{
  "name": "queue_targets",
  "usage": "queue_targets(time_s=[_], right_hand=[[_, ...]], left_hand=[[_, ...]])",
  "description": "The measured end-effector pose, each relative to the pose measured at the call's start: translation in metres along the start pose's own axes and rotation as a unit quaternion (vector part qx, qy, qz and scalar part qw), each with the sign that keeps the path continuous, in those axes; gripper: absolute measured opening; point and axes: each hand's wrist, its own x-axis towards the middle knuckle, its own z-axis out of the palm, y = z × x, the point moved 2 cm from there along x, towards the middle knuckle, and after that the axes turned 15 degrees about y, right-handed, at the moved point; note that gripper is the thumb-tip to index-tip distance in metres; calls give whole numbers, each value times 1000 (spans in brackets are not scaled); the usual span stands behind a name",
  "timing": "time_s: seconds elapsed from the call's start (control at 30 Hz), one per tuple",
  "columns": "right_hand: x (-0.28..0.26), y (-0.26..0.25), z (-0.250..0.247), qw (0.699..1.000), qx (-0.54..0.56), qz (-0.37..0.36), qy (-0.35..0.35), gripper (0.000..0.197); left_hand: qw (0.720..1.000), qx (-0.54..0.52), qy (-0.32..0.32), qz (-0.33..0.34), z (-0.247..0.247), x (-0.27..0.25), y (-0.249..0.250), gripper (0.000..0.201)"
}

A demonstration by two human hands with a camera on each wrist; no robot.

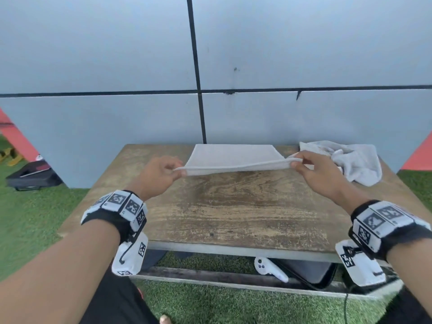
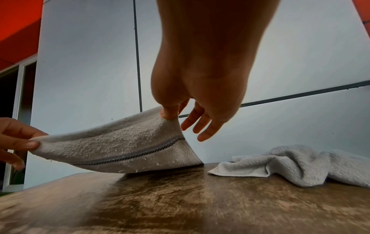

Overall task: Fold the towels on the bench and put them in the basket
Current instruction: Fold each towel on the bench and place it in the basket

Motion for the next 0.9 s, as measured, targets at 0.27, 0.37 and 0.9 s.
queue_targets(time_s=[0.27, 0.37, 0.9], right_hand=[[-36, -25, -19, 998, 40, 15, 38, 15], [-45, -33, -29, 998, 49, 29, 37, 13], [-73, -52, -69, 982, 84, 122, -115, 16]], left_hand=[[998, -46, 44, -7, -25, -29, 15, 23], [998, -41, 40, -7, -35, -39, 26, 26], [971, -105, -184, -109, -49, -81, 25, 31]])
